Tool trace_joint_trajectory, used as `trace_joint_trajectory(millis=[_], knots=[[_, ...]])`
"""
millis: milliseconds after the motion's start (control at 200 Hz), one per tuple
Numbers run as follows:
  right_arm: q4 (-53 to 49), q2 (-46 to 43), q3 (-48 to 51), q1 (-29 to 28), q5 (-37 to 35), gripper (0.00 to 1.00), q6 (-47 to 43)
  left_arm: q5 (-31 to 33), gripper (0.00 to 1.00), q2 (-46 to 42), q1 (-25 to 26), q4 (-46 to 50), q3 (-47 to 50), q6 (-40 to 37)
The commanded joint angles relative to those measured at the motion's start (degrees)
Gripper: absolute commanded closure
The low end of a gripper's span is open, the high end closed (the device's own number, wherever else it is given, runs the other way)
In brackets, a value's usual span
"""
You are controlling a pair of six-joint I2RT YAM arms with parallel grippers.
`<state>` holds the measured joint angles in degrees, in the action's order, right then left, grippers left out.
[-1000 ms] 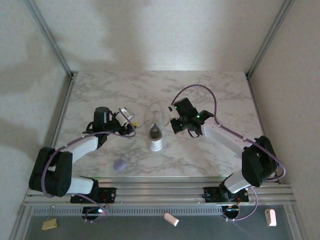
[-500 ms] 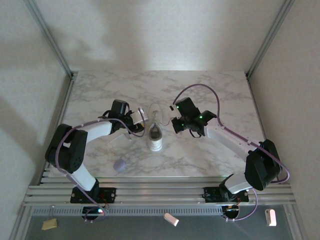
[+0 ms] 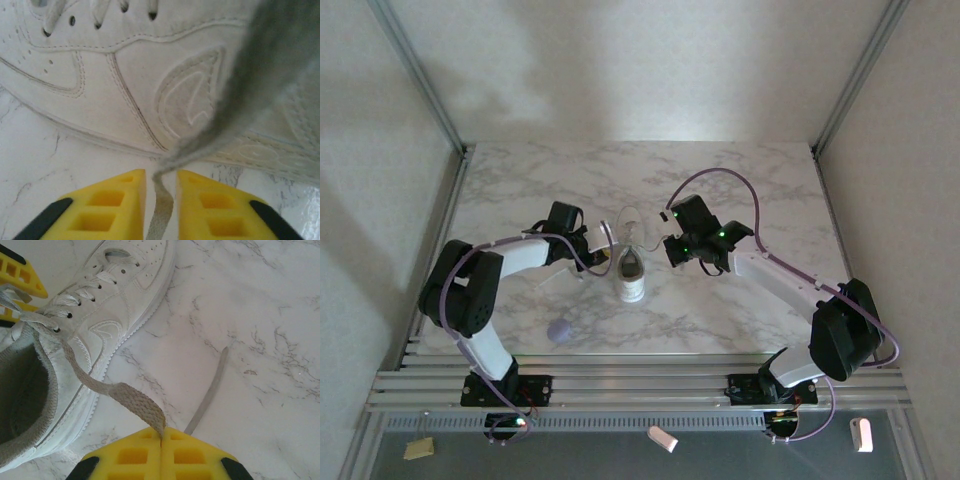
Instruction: Tie the shoes
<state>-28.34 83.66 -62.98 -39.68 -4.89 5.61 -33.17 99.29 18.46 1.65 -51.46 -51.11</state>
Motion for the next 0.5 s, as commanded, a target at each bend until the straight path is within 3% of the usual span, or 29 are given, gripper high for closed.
trace_joint_trajectory(millis=[0, 65, 330, 496], knots=[[-0.9, -1.9, 0.7, -0.4, -1.4, 1.0, 0.6, -0.5, 0.9, 0.2, 0.4, 1.5, -1.7, -1.0], [-0.9, -2.2, 0.9, -0.4, -1.6, 1.0, 0.7, -0.8, 1.0, -0.9, 0.4, 0.4, -1.0, -0.7], [-1.7, -4.6, 1.6, -0.4, -3.1, 1.0, 0.8, -0.6, 1.0, -9.3, 0.3, -7.9, 3.5, 8.6], [-2.8, -6.2, 2.0, -0.5, -2.8, 1.0, 1.6, 0.3, 1.0, -16.3, 0.7, -15.8, 7.5, 22.1]])
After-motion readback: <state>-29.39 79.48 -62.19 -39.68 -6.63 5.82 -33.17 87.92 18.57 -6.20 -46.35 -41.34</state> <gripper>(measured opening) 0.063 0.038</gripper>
